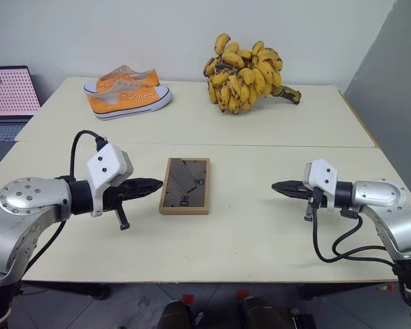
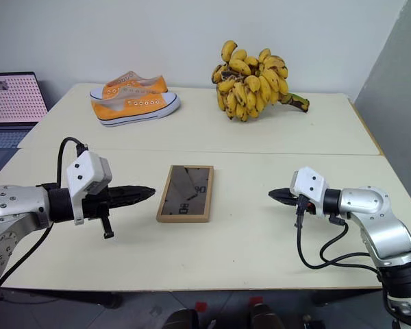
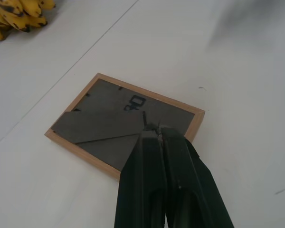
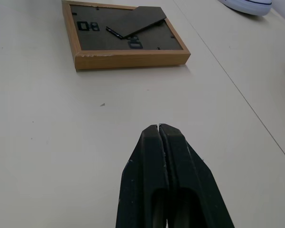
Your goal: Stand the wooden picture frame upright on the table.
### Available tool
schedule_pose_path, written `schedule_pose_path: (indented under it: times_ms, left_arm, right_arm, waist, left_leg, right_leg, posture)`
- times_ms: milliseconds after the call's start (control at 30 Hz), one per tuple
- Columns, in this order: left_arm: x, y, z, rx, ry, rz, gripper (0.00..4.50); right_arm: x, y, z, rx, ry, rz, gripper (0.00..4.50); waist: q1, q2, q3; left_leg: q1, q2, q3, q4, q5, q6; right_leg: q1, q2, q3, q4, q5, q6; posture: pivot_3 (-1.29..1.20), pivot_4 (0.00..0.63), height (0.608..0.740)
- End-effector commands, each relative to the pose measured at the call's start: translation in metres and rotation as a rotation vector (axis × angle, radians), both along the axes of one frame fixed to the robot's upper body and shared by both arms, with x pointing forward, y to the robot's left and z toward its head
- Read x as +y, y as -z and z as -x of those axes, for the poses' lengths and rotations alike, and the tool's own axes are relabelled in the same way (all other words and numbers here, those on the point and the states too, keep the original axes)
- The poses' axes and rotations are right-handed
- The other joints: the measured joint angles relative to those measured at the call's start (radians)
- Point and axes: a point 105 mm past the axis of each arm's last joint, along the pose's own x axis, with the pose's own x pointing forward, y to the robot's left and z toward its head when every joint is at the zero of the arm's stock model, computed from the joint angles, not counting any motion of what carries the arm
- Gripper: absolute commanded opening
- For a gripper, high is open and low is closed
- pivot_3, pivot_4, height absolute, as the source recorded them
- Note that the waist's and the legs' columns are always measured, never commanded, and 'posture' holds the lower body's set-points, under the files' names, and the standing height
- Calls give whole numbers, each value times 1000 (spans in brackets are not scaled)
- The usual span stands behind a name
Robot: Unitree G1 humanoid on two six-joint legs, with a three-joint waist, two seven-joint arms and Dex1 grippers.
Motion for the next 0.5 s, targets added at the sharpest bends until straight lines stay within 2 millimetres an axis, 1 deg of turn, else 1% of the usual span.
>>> schedule_pose_path:
  times_ms: [33,367,500]
  left_arm:
    - [5,-11,-4,-69,-54,-22,3]
    - [9,-19,-13,-112,-130,20,3]
    - [8,-19,-14,-115,-131,22,3]
  right_arm:
    - [5,-12,-2,-30,-17,-29,18]
    - [8,-11,-3,-34,-18,-41,18]
    - [7,-10,-5,-36,-14,-46,18]
  waist:
    - [0,0,0]
    - [0,0,0]
    - [0,0,0]
  left_leg:
    - [0,0,0,0,0,0]
    - [-1,0,-2,0,0,0]
    - [-1,0,-3,0,0,0]
  right_leg:
    - [0,0,0,0,0,0]
    - [0,0,-2,0,0,0]
    - [1,0,-3,1,0,0]
  posture:
    - [0,150,740]
    - [0,150,740]
    - [0,150,740]
